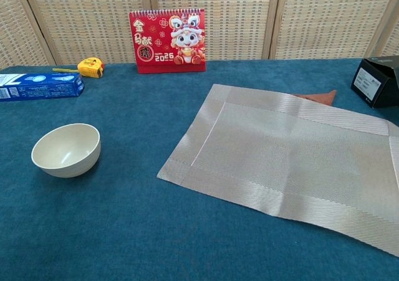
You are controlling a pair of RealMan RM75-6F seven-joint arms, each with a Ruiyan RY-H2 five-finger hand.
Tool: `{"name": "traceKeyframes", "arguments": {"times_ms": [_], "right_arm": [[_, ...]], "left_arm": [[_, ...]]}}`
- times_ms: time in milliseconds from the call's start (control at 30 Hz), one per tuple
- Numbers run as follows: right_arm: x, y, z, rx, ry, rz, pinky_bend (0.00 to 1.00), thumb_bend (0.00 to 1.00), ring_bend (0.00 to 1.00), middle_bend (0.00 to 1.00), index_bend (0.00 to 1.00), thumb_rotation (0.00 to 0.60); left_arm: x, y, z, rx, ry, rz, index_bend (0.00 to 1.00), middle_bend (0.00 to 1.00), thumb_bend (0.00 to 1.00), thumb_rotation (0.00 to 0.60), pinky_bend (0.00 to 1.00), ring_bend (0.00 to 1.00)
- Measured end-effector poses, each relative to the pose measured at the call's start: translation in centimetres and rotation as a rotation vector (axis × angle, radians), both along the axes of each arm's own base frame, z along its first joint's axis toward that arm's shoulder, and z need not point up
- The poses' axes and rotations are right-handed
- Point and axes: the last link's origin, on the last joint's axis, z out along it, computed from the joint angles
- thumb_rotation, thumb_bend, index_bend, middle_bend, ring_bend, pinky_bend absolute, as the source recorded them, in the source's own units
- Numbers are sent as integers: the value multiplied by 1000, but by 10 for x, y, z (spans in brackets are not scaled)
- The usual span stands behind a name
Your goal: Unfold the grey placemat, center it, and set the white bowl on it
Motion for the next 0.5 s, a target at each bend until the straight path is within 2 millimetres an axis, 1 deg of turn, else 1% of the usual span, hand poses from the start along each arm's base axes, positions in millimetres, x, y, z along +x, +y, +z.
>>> {"name": "traceKeyframes", "arguments": {"times_ms": [133, 333, 400, 467, 500], "right_arm": [[-2, 19, -6, 10, -6, 14, 0, 143, 0, 0, 117, 600], [4, 33, -9, 17, -16, 60, 0, 143, 0, 0, 117, 600], [6, 35, -9, 15, -19, 78, 0, 143, 0, 0, 117, 600], [8, 37, -8, 15, -29, 85, 0, 143, 0, 0, 117, 600], [8, 37, -8, 16, -34, 85, 0, 143, 0, 0, 117, 600]], "left_arm": [[0, 1, -2, -7, -6, 2, 4, 0, 123, 600, 0, 0], [1, 3, -5, -19, -18, -9, 38, 0, 123, 600, 0, 0], [3, 5, -6, -25, -24, -13, 73, 0, 125, 600, 0, 0], [6, 9, -7, -30, -28, -21, 150, 0, 131, 600, 0, 0], [9, 12, -8, -35, -29, -27, 223, 0, 138, 600, 0, 0]]}}
